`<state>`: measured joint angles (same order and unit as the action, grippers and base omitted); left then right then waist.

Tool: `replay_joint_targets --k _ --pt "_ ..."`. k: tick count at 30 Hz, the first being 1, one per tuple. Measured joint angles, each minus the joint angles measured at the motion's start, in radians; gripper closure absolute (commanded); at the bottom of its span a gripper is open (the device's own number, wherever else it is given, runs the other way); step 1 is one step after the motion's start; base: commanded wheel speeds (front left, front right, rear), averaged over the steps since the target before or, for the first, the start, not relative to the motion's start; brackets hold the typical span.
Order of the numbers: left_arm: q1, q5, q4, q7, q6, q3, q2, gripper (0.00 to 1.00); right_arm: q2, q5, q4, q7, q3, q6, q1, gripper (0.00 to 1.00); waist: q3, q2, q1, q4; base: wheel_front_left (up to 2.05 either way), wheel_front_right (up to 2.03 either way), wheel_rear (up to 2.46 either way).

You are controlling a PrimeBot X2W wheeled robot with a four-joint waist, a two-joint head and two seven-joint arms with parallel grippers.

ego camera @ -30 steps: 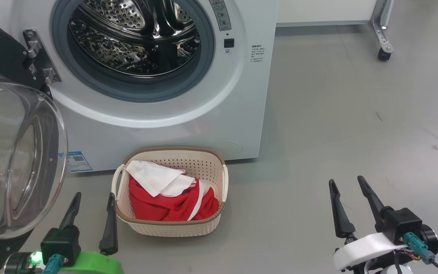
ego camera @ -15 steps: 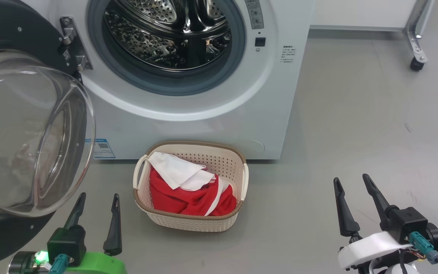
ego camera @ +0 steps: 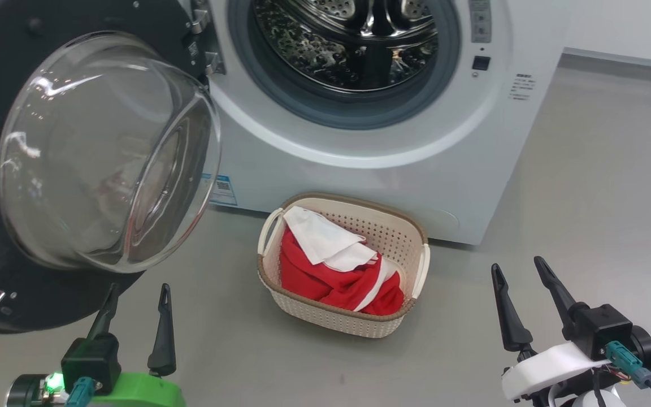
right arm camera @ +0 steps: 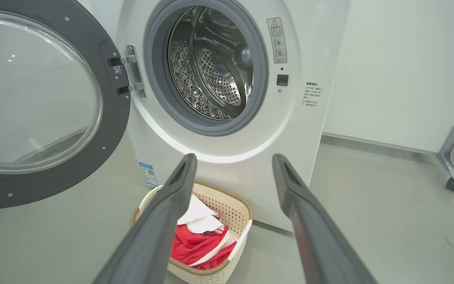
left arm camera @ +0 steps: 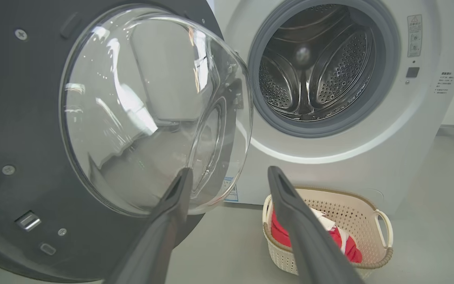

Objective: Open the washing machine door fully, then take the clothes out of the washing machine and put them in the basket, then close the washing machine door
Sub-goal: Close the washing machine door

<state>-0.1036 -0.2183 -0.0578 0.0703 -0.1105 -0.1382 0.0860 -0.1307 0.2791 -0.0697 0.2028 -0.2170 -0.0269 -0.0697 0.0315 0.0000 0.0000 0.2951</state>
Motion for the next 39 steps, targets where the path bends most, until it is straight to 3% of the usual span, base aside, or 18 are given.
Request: replay_joint_targets --k 9,16,38,39 --pt "0.000 0.000 0.012 0.007 0.000 0.004 -0.007 0.00 -0.002 0.000 -0.002 -0.009 -0.008 0.008 0.001 0.00 0.006 0.0000 0.0001 0.140 0.00 0.00 0.00" --pt "-0.027 -0.002 0.007 0.028 -0.004 0.056 -0.010 0.00 0.006 -0.010 -0.005 -0.026 -0.061 0.036 0.038 0.00 0.005 0.0000 0.0000 0.217 0.00 0.00 0.00" --pt "-0.050 -0.002 -0.004 0.037 -0.008 0.077 -0.018 0.00 0.012 -0.010 -0.042 -0.039 -0.074 0.047 0.058 0.00 -0.008 0.0000 0.0000 0.233 0.00 0.00 0.00" --pt "-0.050 -0.002 -0.004 0.037 -0.008 0.077 -0.019 0.25 0.013 -0.010 -0.044 -0.039 -0.074 0.047 0.059 0.00 -0.009 0.0000 0.0000 0.233 0.00 0.00 0.00"
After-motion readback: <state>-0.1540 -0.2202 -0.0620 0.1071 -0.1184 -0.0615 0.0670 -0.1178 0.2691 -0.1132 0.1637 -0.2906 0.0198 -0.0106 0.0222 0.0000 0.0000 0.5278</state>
